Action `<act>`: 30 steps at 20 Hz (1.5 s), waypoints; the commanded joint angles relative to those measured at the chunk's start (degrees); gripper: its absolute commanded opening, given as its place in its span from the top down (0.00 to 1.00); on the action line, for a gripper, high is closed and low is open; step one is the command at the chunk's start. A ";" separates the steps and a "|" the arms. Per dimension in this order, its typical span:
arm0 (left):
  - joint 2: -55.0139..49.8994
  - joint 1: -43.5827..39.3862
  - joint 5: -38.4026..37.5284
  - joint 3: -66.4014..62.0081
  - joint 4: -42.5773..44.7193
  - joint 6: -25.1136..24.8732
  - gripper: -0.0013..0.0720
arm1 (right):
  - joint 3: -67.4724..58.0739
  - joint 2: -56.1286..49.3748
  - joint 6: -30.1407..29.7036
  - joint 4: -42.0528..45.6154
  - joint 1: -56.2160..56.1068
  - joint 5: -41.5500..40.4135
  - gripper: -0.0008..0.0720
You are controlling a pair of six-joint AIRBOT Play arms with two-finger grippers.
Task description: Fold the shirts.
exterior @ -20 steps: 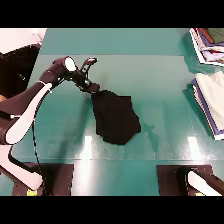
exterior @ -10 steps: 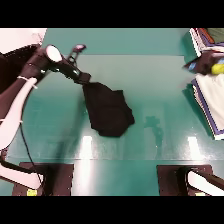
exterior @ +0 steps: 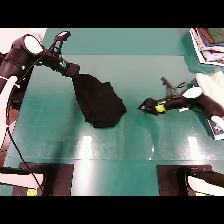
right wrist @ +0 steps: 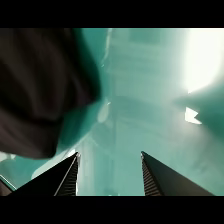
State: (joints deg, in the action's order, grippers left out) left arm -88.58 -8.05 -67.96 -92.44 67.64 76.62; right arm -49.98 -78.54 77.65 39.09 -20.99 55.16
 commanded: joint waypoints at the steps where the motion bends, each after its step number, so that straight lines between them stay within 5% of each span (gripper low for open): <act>1: 0.17 0.17 -0.90 0.02 0.04 0.02 0.95 | -4.31 -8.68 -1.73 -5.05 -7.93 -5.11 0.37; 5: 0.17 0.17 -1.75 0.00 0.04 -0.07 0.95 | -13.70 -16.70 -1.73 -4.68 -10.62 -4.48 0.43; 7: 0.20 0.17 -1.92 -0.02 0.04 -0.11 0.95 | -16.65 -18.21 -1.77 -4.42 -10.69 -4.63 0.72; 8: 0.31 0.17 -1.90 -0.13 0.04 -0.09 0.95 | -17.77 -18.12 -2.36 -3.91 -10.27 -4.61 0.95; 15: 16.79 0.17 2.25 -2.10 1.60 -0.11 0.95 | -30.80 -2.32 -1.99 13.79 -0.96 6.49 0.97; 22: 38.56 0.17 2.60 -6.82 -1.99 0.04 0.95 | -49.44 15.87 -2.01 15.10 5.99 12.96 0.97; 30: 39.32 -0.44 -0.13 -6.62 -3.98 1.62 0.95 | -62.29 12.24 0.55 15.15 6.69 16.11 0.97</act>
State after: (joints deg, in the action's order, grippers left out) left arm -48.69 -8.21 -66.78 -100.31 64.38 77.91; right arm -108.73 -63.53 76.25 53.93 -13.91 69.04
